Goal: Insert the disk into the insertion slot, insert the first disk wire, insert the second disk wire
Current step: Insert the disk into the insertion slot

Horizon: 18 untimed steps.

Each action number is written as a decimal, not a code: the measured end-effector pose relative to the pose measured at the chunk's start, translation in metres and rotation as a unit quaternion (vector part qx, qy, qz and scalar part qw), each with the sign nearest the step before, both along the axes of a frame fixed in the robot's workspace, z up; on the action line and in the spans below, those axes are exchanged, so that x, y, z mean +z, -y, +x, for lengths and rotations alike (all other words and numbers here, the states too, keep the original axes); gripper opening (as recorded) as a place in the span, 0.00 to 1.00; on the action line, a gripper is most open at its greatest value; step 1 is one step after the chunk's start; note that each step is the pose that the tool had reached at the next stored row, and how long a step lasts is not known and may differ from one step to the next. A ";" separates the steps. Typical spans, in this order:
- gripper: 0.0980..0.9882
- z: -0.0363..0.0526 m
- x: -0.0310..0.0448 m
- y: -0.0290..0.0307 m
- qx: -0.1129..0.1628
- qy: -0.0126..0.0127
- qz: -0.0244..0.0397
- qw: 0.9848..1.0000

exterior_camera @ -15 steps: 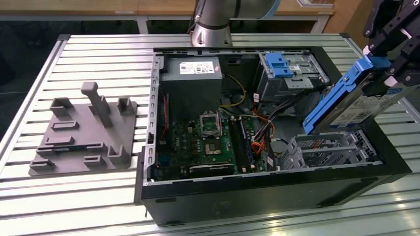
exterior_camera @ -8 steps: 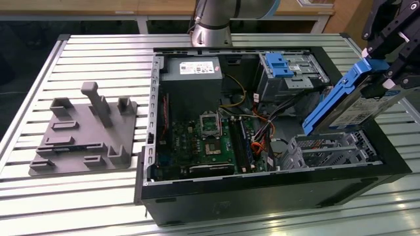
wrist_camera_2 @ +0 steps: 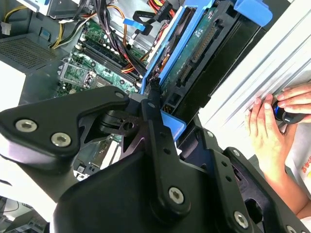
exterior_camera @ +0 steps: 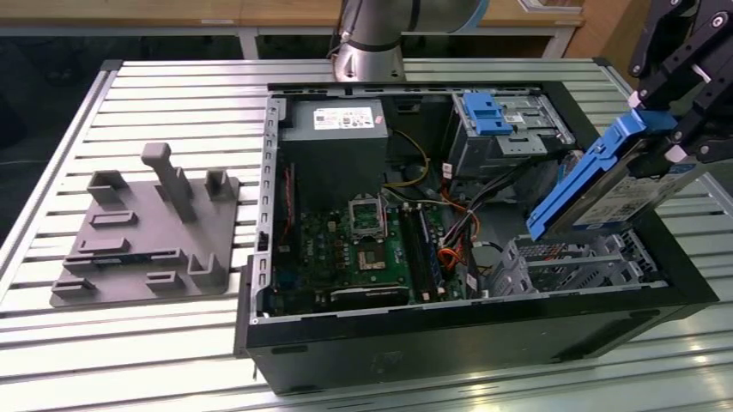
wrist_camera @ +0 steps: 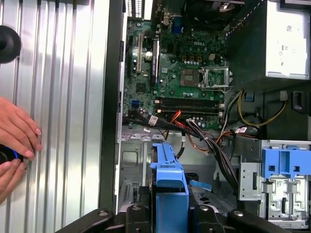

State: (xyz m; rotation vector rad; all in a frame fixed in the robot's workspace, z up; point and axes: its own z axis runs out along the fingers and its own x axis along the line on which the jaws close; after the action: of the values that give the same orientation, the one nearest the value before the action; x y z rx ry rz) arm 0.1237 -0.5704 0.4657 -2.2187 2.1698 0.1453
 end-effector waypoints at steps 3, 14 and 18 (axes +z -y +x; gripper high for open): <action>0.30 0.0000 -0.0020 0.0010 0.000 0.000 0.000 1.000; 0.30 0.0000 -0.0066 0.0012 0.001 0.000 0.000 1.000; 0.30 0.0002 -0.0072 0.0017 0.001 0.000 0.000 1.000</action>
State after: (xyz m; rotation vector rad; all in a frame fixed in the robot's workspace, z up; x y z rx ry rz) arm 0.1239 -0.5721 0.4585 -2.2199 2.1682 0.1459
